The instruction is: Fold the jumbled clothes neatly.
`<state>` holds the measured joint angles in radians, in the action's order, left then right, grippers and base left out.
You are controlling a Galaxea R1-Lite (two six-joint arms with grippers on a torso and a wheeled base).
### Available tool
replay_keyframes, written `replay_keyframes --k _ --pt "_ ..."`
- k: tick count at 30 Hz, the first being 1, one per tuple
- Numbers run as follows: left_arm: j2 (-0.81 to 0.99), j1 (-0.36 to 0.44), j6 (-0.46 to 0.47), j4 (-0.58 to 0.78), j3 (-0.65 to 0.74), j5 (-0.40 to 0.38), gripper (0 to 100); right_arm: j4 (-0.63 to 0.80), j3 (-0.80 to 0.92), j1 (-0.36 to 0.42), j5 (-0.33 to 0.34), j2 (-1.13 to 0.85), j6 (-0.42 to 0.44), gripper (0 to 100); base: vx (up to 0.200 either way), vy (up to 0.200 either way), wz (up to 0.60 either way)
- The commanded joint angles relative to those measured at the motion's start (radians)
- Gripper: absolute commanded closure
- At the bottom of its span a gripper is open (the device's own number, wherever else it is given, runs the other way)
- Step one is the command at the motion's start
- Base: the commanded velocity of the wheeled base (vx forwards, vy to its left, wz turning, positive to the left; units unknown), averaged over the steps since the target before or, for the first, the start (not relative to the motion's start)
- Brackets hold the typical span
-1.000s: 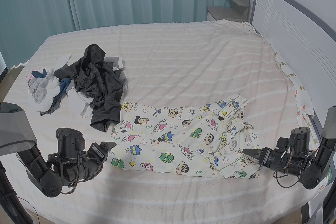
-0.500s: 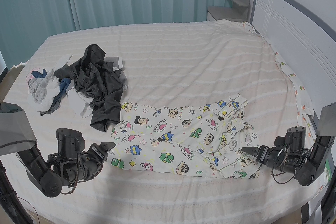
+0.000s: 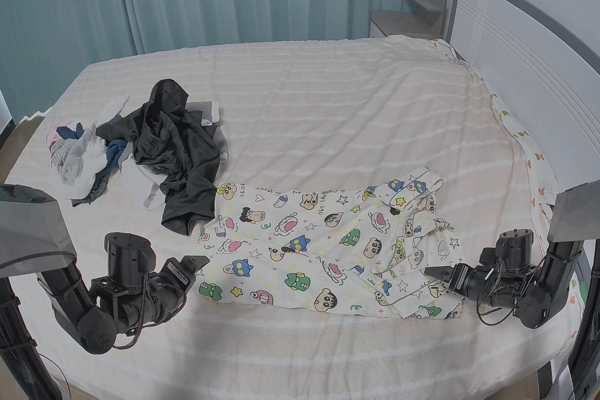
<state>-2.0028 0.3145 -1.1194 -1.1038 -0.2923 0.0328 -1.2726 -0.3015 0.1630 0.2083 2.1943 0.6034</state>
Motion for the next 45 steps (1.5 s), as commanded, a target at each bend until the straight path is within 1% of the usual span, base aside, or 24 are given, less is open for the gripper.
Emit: replay_keyframes --k 1,3,7,17,18,33,40,45 --pt "-0.019 0.000 0.000 -0.007 0.005 0.001 0 0.012 -0.001 -0.025 0.000 -0.001 -0.017 0 0.000 0.000 0.00" --pt "-0.021 0.000 0.001 -0.007 0.005 0.001 0 0.012 0.002 -0.034 0.000 0.001 -0.034 0 0.000 0.000 0.00" --pt "-0.021 0.000 0.001 -0.007 0.005 0.001 0 0.012 0.007 -0.034 0.003 0.002 -0.034 0 0.000 0.000 0.00" --pt "-0.021 0.000 0.001 -0.007 0.005 0.001 0 0.013 -0.002 -0.005 0.003 0.012 -0.034 0 0.000 0.000 0.00" --pt "-0.021 0.000 0.001 -0.007 0.005 0.001 0 0.013 -0.002 -0.005 0.003 0.012 -0.034 100 0.000 0.000 0.00" --pt "-0.021 -0.002 0.001 -0.007 0.005 0.003 0 0.010 0.053 0.012 -0.003 -0.079 -0.034 100 0.000 0.000 0.00" --pt "-0.022 -0.002 0.001 -0.007 0.005 0.003 0 0.010 0.056 0.007 -0.007 -0.083 -0.044 100 0.000 0.000 0.00" --pt "-0.022 -0.002 0.001 -0.007 0.005 0.003 0 0.004 0.094 0.024 -0.015 -0.100 -0.056 100 0.000 0.000 0.00"
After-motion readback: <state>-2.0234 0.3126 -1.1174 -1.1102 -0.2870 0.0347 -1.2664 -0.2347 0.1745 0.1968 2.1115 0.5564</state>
